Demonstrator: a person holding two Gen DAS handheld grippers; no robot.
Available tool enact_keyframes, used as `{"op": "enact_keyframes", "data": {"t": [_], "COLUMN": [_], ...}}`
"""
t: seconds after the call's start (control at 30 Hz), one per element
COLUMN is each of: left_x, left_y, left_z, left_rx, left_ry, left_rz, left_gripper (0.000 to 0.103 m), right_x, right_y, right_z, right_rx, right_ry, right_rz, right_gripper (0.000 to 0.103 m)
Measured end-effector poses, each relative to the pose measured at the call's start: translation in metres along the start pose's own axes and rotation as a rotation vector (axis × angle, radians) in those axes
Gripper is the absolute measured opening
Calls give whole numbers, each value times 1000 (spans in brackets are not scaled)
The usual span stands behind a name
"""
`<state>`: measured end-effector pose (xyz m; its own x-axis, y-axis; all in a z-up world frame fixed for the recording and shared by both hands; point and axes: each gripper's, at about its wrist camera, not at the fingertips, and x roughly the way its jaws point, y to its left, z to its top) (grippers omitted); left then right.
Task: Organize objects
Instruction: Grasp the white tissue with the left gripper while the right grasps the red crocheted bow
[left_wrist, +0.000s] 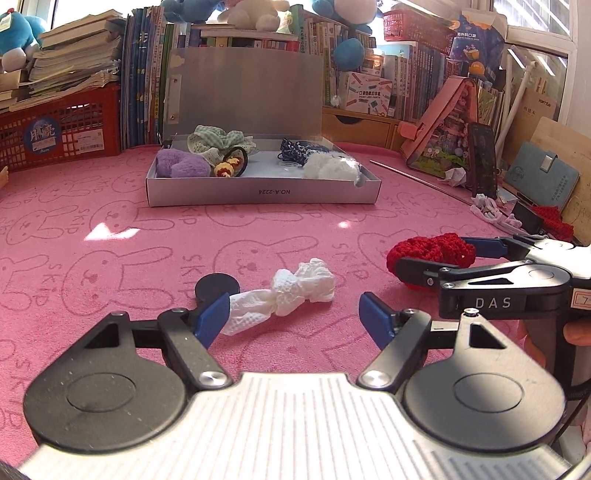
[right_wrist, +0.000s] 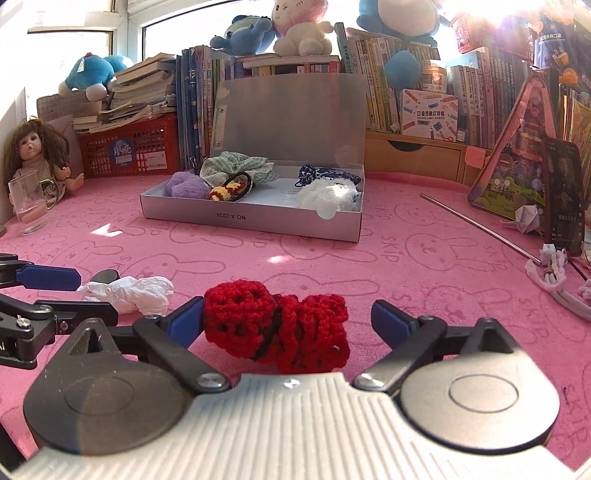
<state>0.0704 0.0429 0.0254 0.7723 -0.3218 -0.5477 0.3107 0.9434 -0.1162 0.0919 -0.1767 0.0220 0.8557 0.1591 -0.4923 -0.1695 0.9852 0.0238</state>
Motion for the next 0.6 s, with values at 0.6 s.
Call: {"op": "enact_keyframes", "data": {"t": [0.6], "left_x": [41], "left_y": [8], "left_z": [17], "left_rx": [-3], "left_ry": [3], "left_rz": [61], "left_gripper": [81], "right_x": [10], "right_y": [-2], "right_z": [-4], "right_rx": [26], "right_ry": [54], "right_rz": [14], "right_gripper": [99]}}
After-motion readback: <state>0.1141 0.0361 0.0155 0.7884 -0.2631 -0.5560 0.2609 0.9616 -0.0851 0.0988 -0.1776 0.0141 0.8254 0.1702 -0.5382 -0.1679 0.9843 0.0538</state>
